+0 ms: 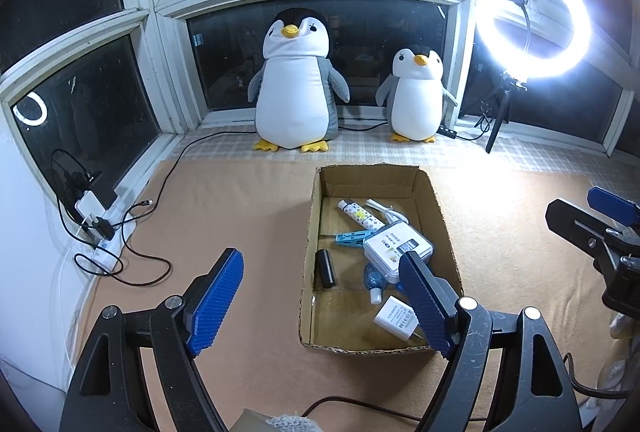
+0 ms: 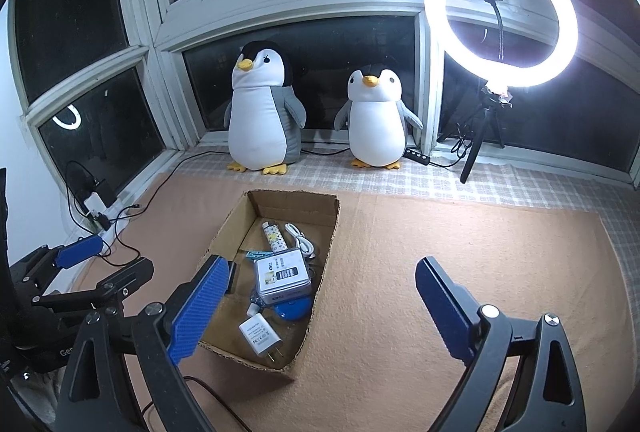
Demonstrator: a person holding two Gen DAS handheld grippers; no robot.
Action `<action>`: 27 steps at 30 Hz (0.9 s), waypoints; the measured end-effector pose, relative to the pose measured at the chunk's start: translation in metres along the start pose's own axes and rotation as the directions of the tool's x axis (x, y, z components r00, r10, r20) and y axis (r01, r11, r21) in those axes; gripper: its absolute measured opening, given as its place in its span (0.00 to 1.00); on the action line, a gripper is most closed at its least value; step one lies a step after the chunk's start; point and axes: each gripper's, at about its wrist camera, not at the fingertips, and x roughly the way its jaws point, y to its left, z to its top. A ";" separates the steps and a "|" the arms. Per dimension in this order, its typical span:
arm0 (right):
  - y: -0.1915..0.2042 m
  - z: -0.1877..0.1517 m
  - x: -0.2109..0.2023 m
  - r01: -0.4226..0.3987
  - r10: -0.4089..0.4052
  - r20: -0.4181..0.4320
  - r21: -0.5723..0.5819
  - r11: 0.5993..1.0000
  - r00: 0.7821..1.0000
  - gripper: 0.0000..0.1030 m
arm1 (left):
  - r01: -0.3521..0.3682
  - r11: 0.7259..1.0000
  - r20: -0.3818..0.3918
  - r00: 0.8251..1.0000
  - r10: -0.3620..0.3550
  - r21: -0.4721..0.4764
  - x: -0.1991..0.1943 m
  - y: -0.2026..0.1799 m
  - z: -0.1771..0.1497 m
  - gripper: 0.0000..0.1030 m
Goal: Organize rigid objects
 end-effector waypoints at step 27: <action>-0.006 -0.002 0.003 0.005 -0.005 -0.010 0.004 1.000 1.000 0.90 | 0.014 1.000 -0.007 1.000 -0.014 0.004 0.004 -0.004 0.001 0.81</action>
